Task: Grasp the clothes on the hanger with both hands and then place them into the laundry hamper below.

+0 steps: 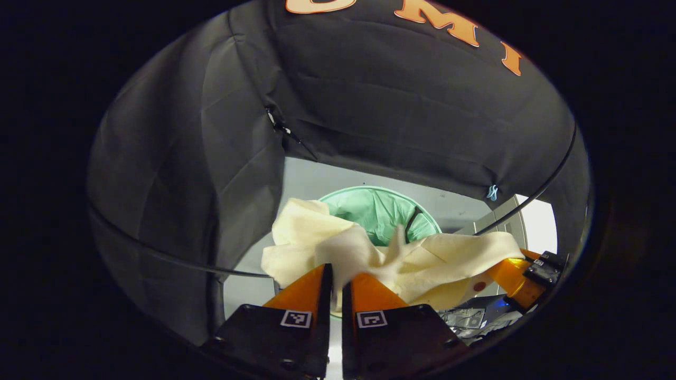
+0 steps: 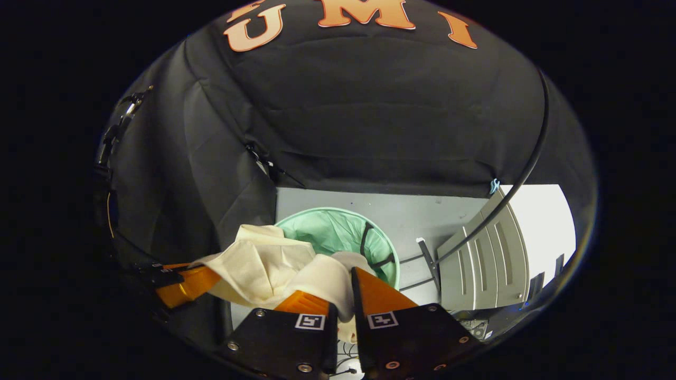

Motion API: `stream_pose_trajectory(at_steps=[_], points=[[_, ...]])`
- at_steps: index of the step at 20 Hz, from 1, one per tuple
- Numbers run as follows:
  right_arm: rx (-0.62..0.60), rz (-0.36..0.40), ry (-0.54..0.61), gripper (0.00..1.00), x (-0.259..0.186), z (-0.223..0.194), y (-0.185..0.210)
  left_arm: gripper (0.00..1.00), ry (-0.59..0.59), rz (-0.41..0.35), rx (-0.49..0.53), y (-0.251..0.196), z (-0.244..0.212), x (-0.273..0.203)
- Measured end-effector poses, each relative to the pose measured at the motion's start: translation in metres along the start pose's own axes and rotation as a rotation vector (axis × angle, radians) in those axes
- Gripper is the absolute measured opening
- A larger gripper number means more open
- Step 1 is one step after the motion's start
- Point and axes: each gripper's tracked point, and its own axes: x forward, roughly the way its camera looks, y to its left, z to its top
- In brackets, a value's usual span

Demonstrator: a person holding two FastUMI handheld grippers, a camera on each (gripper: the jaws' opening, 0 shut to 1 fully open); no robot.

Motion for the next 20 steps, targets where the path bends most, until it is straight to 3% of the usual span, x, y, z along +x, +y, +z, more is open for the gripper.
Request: stream_pose_trajectory(at_steps=[4,7,9,10,11,12,13,15,17,18,20], points=[[0.017,0.011,-0.001,0.29,0.003,-0.001,0.003,0.43,0.013,-0.004,-0.007,0.002,-0.005,0.003],[-0.016,0.027,-0.012,0.39,-0.001,0.006,0.010,0.83,0.027,0.003,-0.018,0.005,-0.009,0.002],[-0.035,0.029,-0.021,0.54,-0.002,0.011,0.015,0.87,0.033,0.010,-0.022,0.008,-0.008,0.000],[-0.042,0.023,-0.023,0.66,-0.004,0.011,0.013,0.86,0.032,0.021,-0.022,0.011,-0.008,-0.001],[-0.049,0.015,-0.026,0.72,-0.006,0.012,0.011,0.84,0.028,0.024,-0.026,0.013,-0.008,-0.003],[-0.057,0.008,-0.028,0.82,-0.009,0.012,0.012,0.91,0.024,0.030,-0.034,0.015,-0.007,-0.007],[-0.063,0.002,-0.030,0.85,-0.012,0.013,0.012,0.99,0.020,0.031,-0.041,0.016,-0.005,-0.009],[-0.068,-0.008,-0.037,0.93,-0.018,0.016,0.011,0.99,0.014,0.052,-0.045,0.024,-0.003,-0.014],[-0.064,-0.012,-0.047,0.94,-0.025,0.018,0.010,0.99,0.002,0.061,-0.051,0.029,0.001,-0.024],[-0.062,-0.014,-0.051,0.89,-0.029,0.019,0.011,0.99,-0.006,0.062,-0.058,0.031,0.004,-0.029],[-0.060,-0.017,-0.060,0.94,-0.038,0.023,0.010,0.99,-0.025,0.064,-0.069,0.037,0.011,-0.041]])
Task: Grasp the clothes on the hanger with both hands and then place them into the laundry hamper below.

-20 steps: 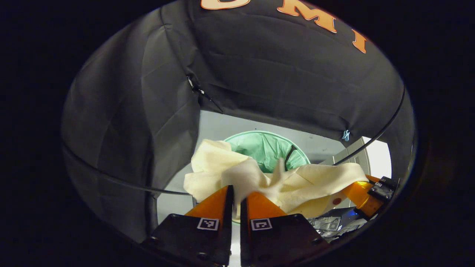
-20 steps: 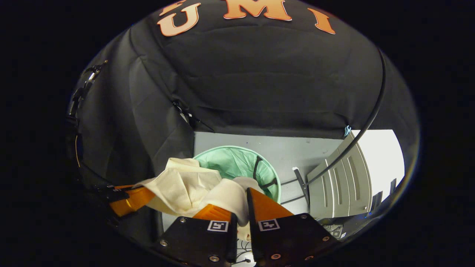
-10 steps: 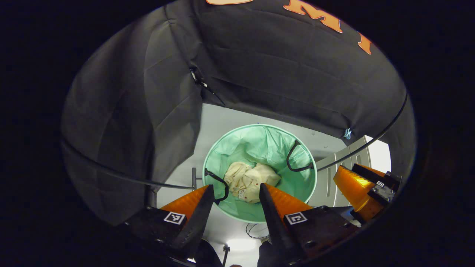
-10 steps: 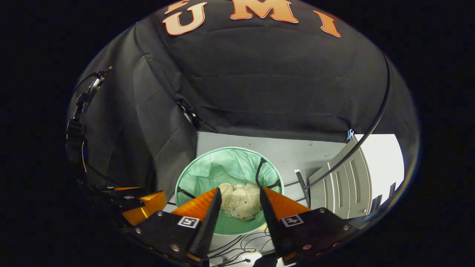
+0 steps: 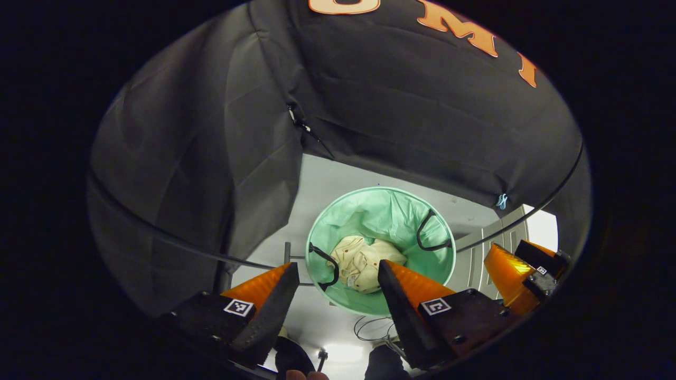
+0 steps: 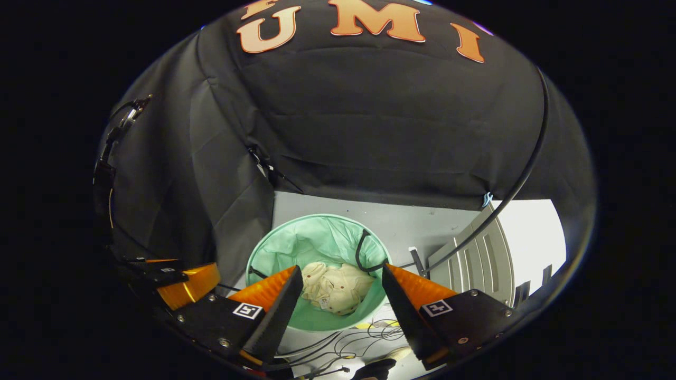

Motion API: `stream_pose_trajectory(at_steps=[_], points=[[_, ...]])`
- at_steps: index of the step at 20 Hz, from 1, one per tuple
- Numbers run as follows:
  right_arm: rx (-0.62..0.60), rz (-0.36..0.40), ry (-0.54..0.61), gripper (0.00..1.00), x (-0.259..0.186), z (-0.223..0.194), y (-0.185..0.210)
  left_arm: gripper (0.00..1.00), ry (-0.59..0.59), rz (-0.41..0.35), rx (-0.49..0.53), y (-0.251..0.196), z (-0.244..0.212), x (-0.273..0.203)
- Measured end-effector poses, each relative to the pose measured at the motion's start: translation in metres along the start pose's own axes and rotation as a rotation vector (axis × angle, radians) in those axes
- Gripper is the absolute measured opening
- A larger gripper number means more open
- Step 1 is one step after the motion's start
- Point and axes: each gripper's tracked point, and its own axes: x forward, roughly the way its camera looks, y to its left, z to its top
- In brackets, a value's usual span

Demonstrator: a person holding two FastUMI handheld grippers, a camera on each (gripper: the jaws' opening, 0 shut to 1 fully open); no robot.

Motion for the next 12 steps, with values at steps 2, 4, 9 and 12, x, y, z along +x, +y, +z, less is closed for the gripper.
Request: stream_pose_trajectory(at_steps=[2,4,9,12], points=[[-0.004,-0.001,-0.013,0.94,-0.009,0.004,0.000,0.99,-0.020,0.008,-0.009,0.008,0.006,-0.013],[-0.009,-0.009,-0.023,0.94,-0.020,0.006,0.000,0.99,-0.031,0.005,-0.017,0.012,0.009,-0.024],[0.014,-0.076,-0.081,0.94,-0.053,0.006,-0.015,0.99,-0.062,-0.007,-0.041,0.015,0.005,-0.054],[0.065,-0.068,-0.081,0.94,-0.074,-0.004,-0.010,1.00,-0.078,-0.028,-0.024,0.014,-0.001,-0.074]])
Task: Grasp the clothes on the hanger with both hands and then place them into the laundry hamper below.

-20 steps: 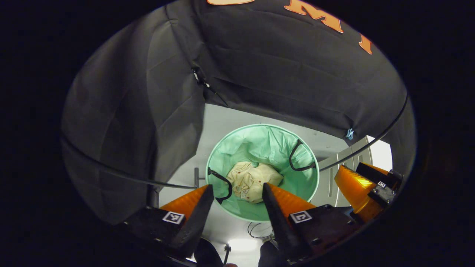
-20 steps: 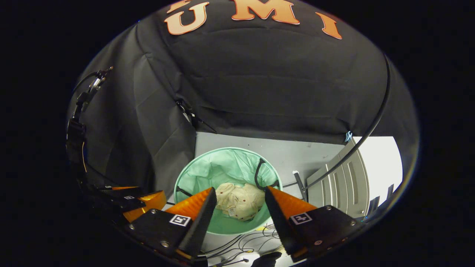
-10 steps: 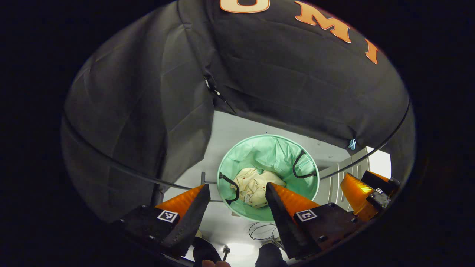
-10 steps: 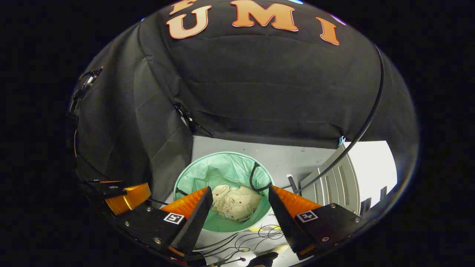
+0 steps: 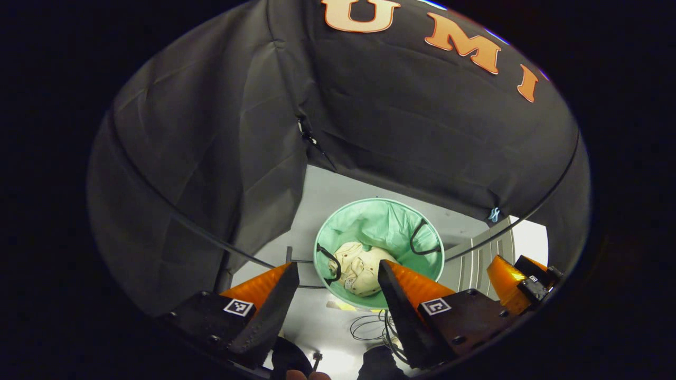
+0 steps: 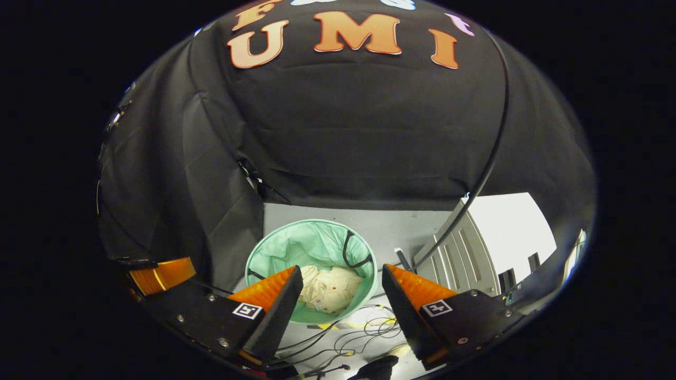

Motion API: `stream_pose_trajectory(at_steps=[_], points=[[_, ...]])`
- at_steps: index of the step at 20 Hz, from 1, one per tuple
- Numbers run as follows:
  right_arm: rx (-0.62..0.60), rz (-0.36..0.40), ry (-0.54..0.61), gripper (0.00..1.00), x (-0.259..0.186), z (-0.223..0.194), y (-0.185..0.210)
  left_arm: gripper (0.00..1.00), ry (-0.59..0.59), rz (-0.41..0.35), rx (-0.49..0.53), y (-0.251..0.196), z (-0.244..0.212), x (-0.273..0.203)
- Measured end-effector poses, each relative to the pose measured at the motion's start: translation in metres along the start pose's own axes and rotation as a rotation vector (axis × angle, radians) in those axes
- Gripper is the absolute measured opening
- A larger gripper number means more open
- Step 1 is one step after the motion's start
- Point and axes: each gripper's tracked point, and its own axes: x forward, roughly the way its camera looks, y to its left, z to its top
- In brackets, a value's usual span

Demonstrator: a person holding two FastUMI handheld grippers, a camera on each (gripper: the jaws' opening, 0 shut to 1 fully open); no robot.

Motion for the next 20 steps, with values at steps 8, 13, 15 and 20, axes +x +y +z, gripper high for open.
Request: stream_pose_trajectory(at_steps=[8,13,15,20], points=[[-0.016,0.048,-0.071,0.94,-0.072,0.027,-0.007,0.97,-0.139,-0.045,0.076,0.005,0.016,-0.089],[0.006,0.050,-0.134,0.94,-0.124,0.053,-0.021,0.99,-0.256,-0.058,0.046,0.014,0.042,-0.142],[0.003,0.034,-0.175,0.94,-0.143,0.069,-0.031,0.99,-0.297,-0.081,0.008,0.013,0.062,-0.163],[0.029,0.029,-0.259,0.94,-0.191,0.106,-0.048,0.98,-0.414,-0.109,-0.051,0.019,0.111,-0.203]])
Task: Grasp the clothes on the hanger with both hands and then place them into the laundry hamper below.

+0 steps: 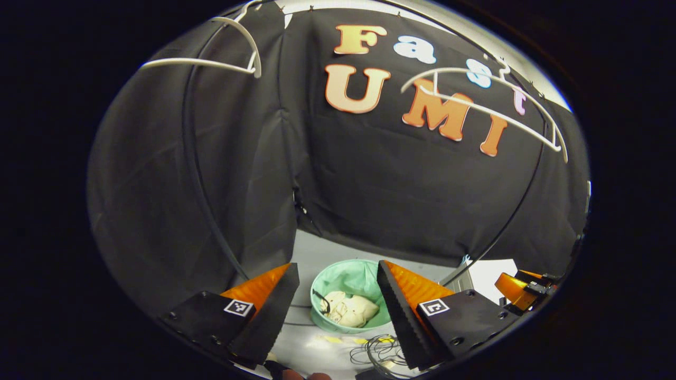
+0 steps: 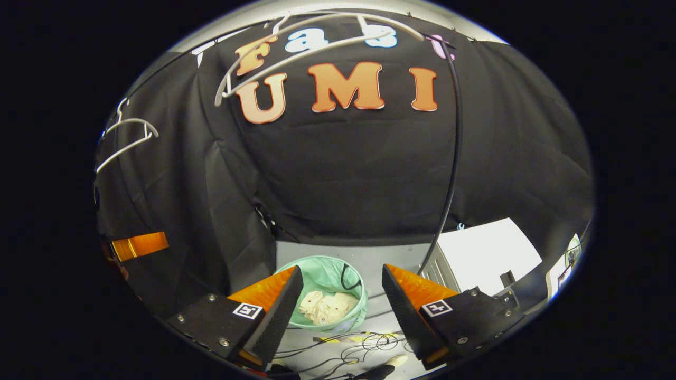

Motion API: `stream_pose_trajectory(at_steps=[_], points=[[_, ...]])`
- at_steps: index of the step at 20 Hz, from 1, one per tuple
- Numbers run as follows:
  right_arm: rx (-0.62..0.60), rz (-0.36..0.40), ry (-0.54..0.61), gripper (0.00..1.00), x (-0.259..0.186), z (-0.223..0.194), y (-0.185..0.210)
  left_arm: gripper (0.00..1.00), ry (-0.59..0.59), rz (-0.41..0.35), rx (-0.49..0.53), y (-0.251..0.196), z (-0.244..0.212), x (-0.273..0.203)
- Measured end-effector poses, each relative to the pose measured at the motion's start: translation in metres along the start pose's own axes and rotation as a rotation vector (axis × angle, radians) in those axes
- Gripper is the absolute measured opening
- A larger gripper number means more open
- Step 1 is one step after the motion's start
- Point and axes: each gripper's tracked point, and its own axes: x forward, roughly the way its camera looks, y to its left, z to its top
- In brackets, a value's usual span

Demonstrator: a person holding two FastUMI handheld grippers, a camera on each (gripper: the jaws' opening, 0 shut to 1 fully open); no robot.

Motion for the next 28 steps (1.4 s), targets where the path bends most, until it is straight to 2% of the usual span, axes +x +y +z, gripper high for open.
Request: stream_pose_trajectory(at_steps=[5,8,10,11,15,17,18,21,25,28], points=[[-0.049,-0.029,-0.168,0.94,-0.042,0.081,-0.013,0.98,-0.170,-0.032,0.052,-0.007,0.066,-0.034],[-0.067,-0.034,-0.229,0.94,-0.064,0.108,-0.014,1.00,-0.260,-0.045,0.072,-0.010,0.104,-0.058],[-0.065,-0.043,-0.267,0.94,-0.077,0.125,-0.016,0.97,-0.312,-0.045,0.090,-0.013,0.124,-0.069],[-0.071,-0.046,-0.285,0.94,-0.082,0.132,-0.018,1.00,-0.347,-0.047,0.096,-0.014,0.136,-0.077],[-0.092,-0.066,-0.370,0.94,-0.105,0.162,-0.024,0.94,-0.435,-0.065,0.120,-0.021,0.168,-0.099],[-0.093,-0.065,-0.403,0.90,-0.115,0.171,-0.024,0.94,-0.448,-0.072,0.117,-0.022,0.169,-0.100],[-0.096,-0.062,-0.415,0.94,-0.123,0.172,-0.020,0.94,-0.456,-0.074,0.114,-0.022,0.172,-0.104],[-0.102,-0.070,-0.436,0.94,-0.130,0.177,-0.020,0.94,-0.479,-0.076,0.110,-0.022,0.180,-0.111],[-0.098,-0.069,-0.438,0.94,-0.124,0.180,-0.020,1.00,-0.501,-0.055,0.112,-0.021,0.186,-0.109],[-0.106,-0.076,-0.439,0.94,-0.122,0.182,-0.019,1.00,-0.500,-0.063,0.106,-0.023,0.187,-0.109]])
